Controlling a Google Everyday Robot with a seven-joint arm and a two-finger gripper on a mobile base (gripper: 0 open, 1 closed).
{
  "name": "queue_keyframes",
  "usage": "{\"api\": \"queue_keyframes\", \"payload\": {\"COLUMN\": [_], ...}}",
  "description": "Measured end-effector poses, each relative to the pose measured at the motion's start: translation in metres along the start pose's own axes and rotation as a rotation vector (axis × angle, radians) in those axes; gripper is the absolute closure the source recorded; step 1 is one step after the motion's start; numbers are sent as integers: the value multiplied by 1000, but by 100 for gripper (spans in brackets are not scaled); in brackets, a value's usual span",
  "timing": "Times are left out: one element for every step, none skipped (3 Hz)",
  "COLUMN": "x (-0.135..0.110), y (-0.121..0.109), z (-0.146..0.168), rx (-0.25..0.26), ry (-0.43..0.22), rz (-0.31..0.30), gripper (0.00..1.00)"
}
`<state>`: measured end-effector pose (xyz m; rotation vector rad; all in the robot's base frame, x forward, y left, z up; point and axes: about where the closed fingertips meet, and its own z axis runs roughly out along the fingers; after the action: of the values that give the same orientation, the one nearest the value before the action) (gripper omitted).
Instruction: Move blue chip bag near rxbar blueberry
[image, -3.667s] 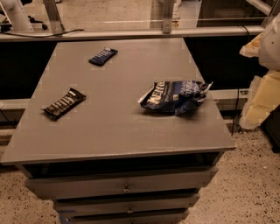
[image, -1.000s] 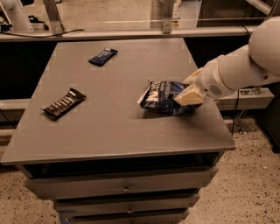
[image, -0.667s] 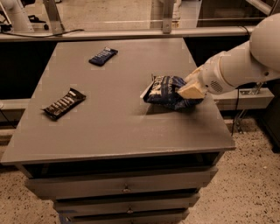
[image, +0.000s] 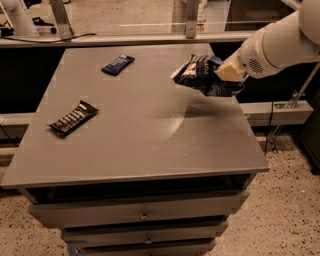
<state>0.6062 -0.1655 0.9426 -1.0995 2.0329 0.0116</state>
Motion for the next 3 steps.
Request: {"api": "queue_keyframes", "payload": {"x": [0,-12,-37], "y": [0,-9,-38], "z": [0,9,39], "rx": [0,32,88], "ry": [0,-37,-88], "rz": [0,18,42], "gripper": [100,100,100]}}
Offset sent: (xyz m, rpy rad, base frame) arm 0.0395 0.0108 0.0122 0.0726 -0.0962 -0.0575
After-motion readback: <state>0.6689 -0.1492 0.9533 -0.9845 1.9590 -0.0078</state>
